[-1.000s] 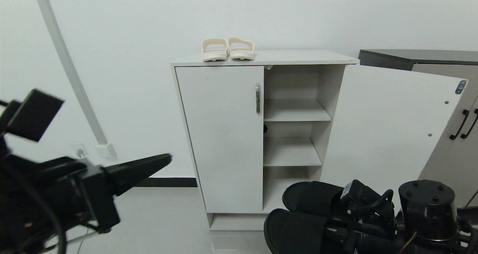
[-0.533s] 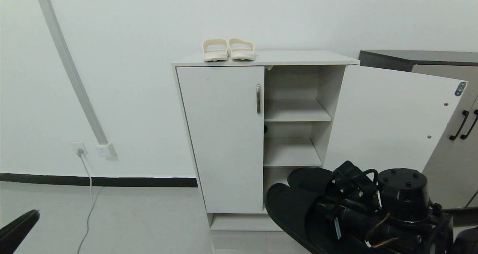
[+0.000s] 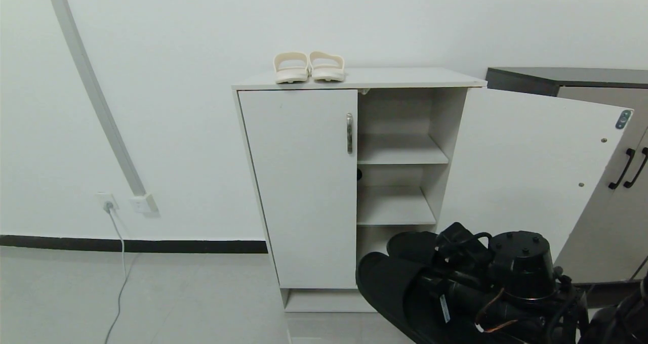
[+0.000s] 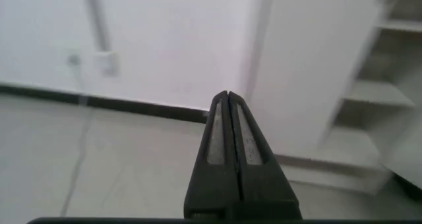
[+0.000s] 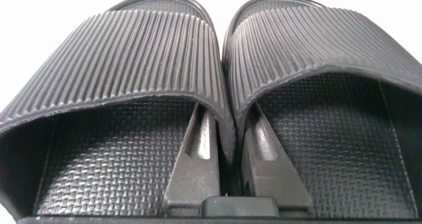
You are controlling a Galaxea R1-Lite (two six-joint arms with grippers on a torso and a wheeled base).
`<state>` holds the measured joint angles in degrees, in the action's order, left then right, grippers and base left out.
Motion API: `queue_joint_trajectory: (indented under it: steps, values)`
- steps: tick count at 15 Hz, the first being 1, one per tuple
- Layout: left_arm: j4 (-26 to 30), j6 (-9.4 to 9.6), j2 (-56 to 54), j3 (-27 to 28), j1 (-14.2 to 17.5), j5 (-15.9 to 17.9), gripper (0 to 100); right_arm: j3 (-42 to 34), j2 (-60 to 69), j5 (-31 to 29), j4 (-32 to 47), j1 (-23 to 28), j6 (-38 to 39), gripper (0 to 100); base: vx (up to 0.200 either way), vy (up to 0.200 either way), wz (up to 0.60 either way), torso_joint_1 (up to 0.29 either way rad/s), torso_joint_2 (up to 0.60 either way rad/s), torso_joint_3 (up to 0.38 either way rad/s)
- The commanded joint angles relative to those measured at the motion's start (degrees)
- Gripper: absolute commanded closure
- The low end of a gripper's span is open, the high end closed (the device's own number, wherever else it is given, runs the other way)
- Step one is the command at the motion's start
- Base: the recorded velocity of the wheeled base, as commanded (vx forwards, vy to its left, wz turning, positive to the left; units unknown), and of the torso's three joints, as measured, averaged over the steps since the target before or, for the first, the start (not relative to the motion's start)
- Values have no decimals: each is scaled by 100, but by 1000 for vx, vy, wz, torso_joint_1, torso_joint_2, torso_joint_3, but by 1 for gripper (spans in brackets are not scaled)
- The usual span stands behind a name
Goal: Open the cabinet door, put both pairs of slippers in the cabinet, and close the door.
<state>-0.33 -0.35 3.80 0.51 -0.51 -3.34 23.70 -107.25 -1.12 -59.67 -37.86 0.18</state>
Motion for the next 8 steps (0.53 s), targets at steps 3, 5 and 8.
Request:
queue_joint_trajectory:
  steps: [3,5,8]
  values:
    - [68,343,-380,-42,51,536,100,153,-191,-433,0,-142,52,100,0,0,0,0,0,0]
    - [68,273,-380,-42,51,545,100,425,-481,-1153,-167,-327,245,100,0,0,0,0,0,0]
    - [68,255,-380,-42,51,545,100,1216,-1166,-2569,-220,-573,825,100,0,0,0,0,0,0]
